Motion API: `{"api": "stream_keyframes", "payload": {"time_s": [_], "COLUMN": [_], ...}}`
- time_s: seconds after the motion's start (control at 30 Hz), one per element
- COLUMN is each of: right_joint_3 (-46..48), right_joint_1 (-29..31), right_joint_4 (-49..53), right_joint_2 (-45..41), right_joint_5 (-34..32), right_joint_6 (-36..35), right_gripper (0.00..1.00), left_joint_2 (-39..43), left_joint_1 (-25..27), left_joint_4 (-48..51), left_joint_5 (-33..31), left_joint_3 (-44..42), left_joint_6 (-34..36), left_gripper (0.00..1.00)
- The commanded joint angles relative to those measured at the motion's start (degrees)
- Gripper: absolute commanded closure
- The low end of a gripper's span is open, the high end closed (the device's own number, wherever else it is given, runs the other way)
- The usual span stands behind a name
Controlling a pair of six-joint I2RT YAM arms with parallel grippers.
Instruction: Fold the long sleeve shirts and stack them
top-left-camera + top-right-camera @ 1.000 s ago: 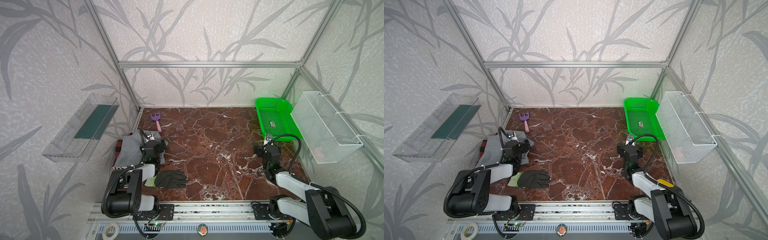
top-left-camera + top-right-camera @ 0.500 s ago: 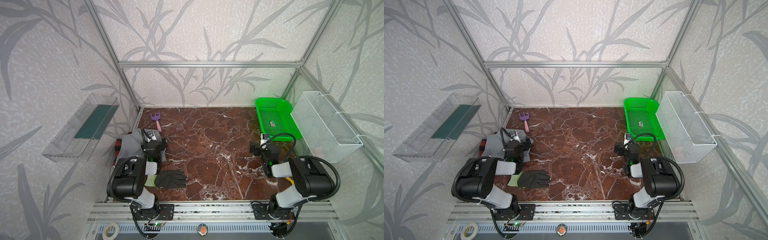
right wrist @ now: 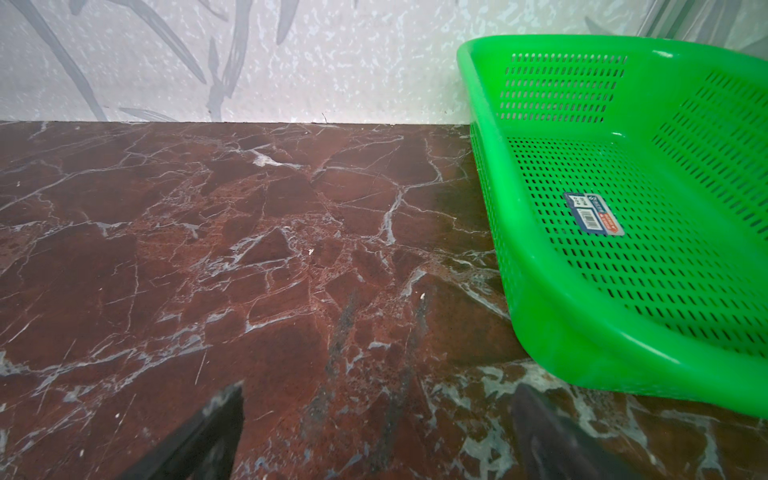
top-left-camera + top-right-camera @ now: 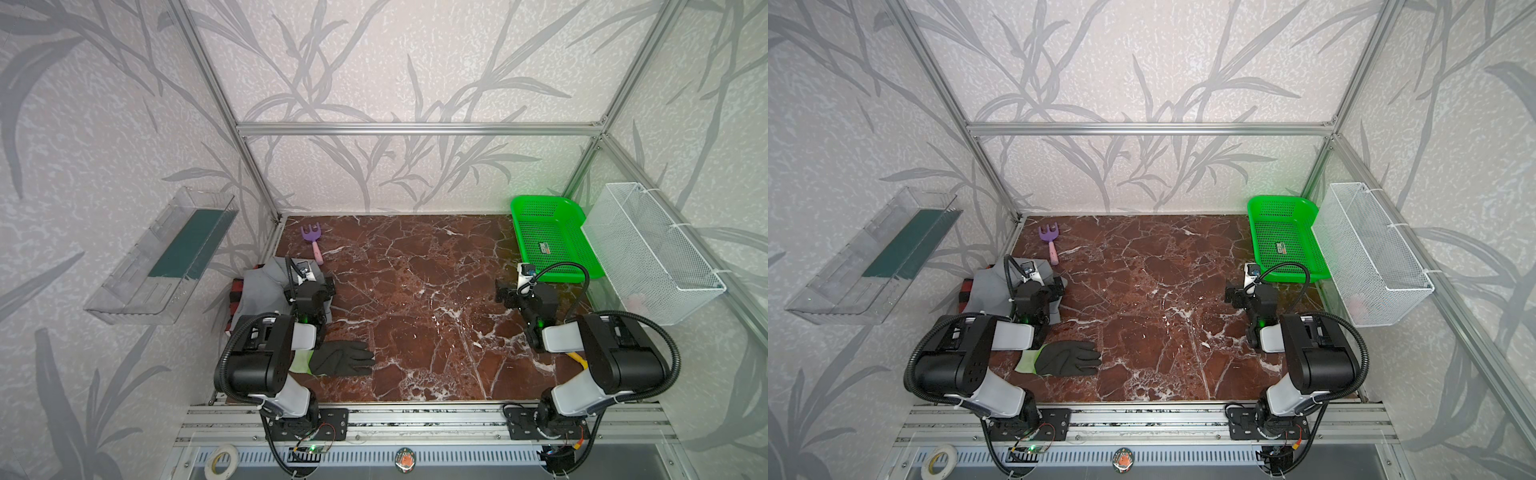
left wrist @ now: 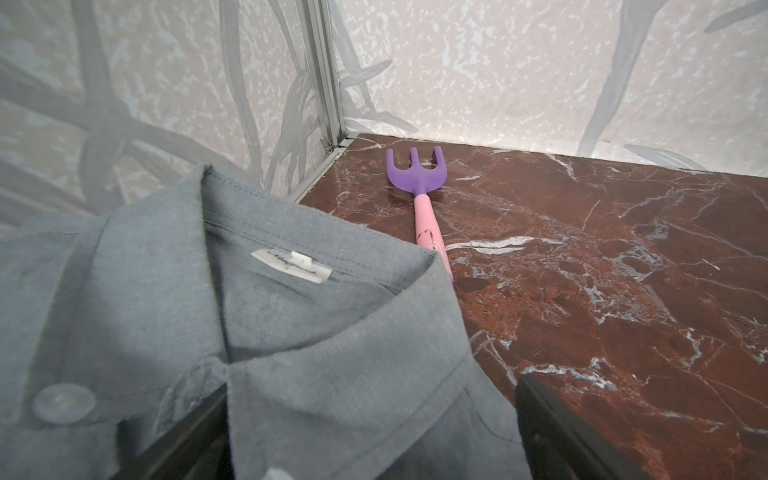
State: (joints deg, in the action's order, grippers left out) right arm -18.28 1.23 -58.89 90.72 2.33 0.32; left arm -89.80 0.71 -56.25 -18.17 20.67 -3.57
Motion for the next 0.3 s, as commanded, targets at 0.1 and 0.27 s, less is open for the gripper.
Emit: {"api": "stream_keyframes", "payload": {"time_s": [0.1,0.27], "right_joint_3": [-0.4,-0.8], "right_joint_1": [0.3,0.3], "right_joint_4": [-2.3,-1.7], "right_joint_2": [0.2,0.2], "right_joint_5": [0.5,1.5], "right_joint_6": [-0.7,-1.0], "right_gripper": [0.01,0.01], "left_joint_2": [-0.6,-0.6], "left_joint_1": [0.4,0.1], "left_joint_4": [-1.8,-1.2], "left_joint_5": [-0.3,0.5], "left_joint_3": [-0.4,-0.1], "left_joint_6": [0.9,0.7], "left_gripper": [0.01,0.01]}}
